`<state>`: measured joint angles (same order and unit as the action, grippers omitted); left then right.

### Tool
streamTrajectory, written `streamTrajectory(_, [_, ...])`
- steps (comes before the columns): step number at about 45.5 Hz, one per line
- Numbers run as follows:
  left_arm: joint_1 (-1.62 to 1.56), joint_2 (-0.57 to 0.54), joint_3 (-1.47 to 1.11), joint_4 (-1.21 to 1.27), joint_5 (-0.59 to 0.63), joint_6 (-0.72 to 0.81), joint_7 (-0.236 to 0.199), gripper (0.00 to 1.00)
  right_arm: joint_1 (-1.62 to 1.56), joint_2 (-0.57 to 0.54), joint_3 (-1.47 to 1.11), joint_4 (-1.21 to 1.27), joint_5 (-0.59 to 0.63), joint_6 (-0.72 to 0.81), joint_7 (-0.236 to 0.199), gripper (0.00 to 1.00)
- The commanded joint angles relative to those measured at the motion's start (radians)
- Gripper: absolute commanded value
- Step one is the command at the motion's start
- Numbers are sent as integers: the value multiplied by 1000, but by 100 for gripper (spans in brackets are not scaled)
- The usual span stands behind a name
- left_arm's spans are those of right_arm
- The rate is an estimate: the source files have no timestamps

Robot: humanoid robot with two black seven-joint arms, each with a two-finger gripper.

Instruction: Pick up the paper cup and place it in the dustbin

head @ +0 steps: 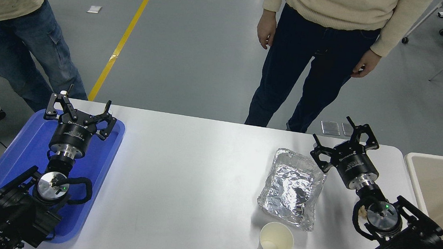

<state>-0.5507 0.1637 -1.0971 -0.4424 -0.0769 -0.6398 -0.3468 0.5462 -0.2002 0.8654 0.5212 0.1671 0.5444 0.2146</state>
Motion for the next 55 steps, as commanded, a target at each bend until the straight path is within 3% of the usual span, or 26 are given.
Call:
streamTrajectory(1, [0,0,0,1,0,0,0,100,-2,1,0,5,-3,0,0,100])
streamTrajectory(19, [0,0,0,-1,-1,0,0,100,21,-15,-2,62,-127,-1,-8,100])
streamTrajectory(33, [0,0,-1,-1,-1,0,0,100,127,-195,-138,255,-347,-83,-24,100])
streamTrajectory(40, [0,0,-1,-1,-1,0,0,100,257,-298,-304,307,-350,-107,-75,100])
streamTrajectory(55, [0,0,0,-1,-1,0,0,100,685,-438,-956,332,-382,-100,-75,100])
